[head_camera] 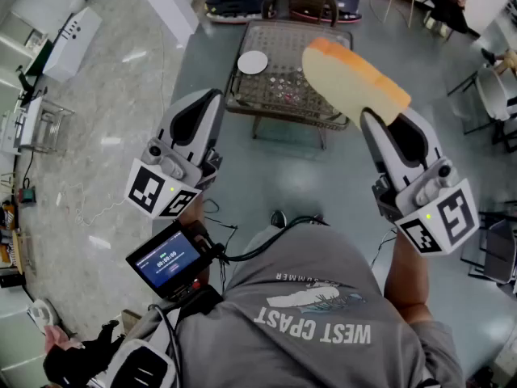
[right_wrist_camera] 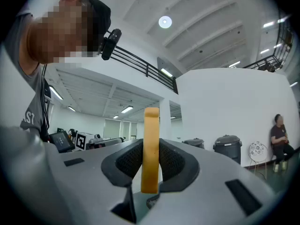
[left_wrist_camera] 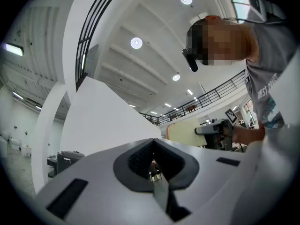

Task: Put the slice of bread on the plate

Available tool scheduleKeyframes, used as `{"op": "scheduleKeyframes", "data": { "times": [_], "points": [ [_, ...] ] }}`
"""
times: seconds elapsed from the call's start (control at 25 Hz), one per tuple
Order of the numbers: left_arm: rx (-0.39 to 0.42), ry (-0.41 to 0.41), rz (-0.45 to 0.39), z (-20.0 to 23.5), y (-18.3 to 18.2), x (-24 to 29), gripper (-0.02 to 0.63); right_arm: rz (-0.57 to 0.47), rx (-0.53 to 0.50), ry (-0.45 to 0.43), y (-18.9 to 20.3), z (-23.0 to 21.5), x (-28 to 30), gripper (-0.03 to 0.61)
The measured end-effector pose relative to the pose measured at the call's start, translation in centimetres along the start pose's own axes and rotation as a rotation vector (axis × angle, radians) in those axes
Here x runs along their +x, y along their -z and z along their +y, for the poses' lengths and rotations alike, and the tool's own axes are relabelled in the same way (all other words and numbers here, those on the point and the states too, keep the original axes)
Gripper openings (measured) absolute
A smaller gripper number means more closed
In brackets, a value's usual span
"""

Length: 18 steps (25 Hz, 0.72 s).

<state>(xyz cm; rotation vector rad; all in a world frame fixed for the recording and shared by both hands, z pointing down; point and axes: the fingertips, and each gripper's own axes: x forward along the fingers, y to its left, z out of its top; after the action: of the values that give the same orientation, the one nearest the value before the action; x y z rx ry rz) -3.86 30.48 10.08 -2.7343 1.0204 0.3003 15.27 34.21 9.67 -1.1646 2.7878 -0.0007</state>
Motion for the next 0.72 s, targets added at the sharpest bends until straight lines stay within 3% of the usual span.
{"op": "scheduleKeyframes", "data": {
  "times": [0.2,0.4,0.56,0.72],
  "points": [
    [-0.011,0.061,-0.026,-0.5,0.4,2.1,0.006,-0.008,-0.017,0.059,-0.3,-1.1,-1.1,0.089],
    [-0.018,0.064,-0.024,2.3,1.2,0.4,0.006,-0.004,-0.012,0.058,1.0,0.2,2.0,0.089],
    [-0.027,0.065,-0.021,0.8,0.5,1.3,0.006,-0.002,-0.002,0.057,-0.2,-0.2,0.5,0.089],
    [-0.042,0.069,-0.019,6.2,0.9,-0.4,0.006,0.008,0.019,0.055,0.4,1.2,6.1,0.089]
  ]
}}
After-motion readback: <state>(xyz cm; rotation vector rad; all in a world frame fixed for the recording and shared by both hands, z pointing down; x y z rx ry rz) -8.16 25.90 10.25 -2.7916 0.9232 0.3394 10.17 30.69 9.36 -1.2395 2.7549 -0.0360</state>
